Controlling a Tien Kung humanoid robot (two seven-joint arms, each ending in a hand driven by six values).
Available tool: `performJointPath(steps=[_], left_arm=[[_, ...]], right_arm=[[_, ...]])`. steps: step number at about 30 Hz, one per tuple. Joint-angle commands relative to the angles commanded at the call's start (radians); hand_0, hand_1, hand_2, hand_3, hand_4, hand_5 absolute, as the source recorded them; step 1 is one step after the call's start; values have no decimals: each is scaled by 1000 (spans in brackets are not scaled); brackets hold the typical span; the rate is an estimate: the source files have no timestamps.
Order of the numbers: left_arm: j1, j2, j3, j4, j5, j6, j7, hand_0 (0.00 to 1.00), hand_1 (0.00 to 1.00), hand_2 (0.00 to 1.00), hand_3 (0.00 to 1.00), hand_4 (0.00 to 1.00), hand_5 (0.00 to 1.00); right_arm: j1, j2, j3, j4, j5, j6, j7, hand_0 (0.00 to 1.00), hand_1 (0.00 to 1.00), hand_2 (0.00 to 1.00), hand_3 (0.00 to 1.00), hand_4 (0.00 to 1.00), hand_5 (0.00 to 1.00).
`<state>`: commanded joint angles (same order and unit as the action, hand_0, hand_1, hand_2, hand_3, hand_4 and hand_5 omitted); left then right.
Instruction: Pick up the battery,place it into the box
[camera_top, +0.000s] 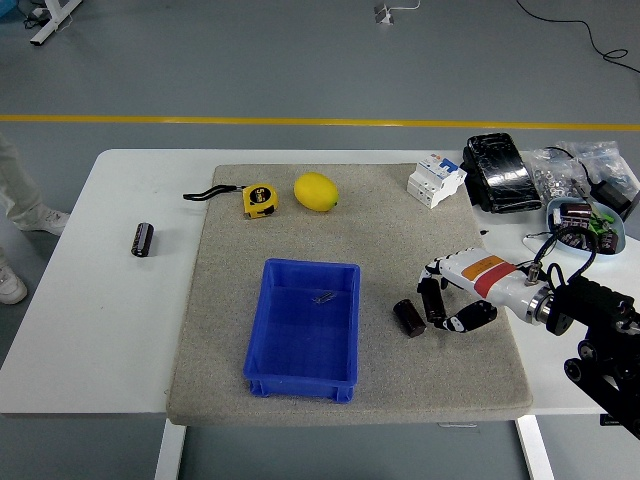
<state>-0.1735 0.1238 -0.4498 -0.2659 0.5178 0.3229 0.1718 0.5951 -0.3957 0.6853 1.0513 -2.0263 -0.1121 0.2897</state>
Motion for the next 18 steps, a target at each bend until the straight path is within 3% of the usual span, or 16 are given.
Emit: performJointPath(steps=[9, 16, 17, 18], left_arm=[[1, 1, -1, 0, 0, 0, 0, 726, 665, 700, 621, 660, 624], [3, 2, -1, 0, 2, 0, 0, 725, 665, 699, 621, 661, 626], [3, 2, -2, 0, 3, 0, 1, 725, 664, 701, 621, 661, 626], [4, 2, -2, 0, 4, 0, 1, 725, 664, 701, 621, 661, 626]], right_arm=[[14, 7, 33, 115, -18, 9, -16, 402, 481, 522, 512, 684, 34], [46, 35, 6, 200, -8, 26, -21, 430, 490, 534, 524, 699, 43], [52, 41, 0, 206, -10, 29, -20, 513, 603, 709, 811, 909, 140], [56, 47, -6, 209, -12, 32, -19, 513, 603, 709, 811, 909, 140]])
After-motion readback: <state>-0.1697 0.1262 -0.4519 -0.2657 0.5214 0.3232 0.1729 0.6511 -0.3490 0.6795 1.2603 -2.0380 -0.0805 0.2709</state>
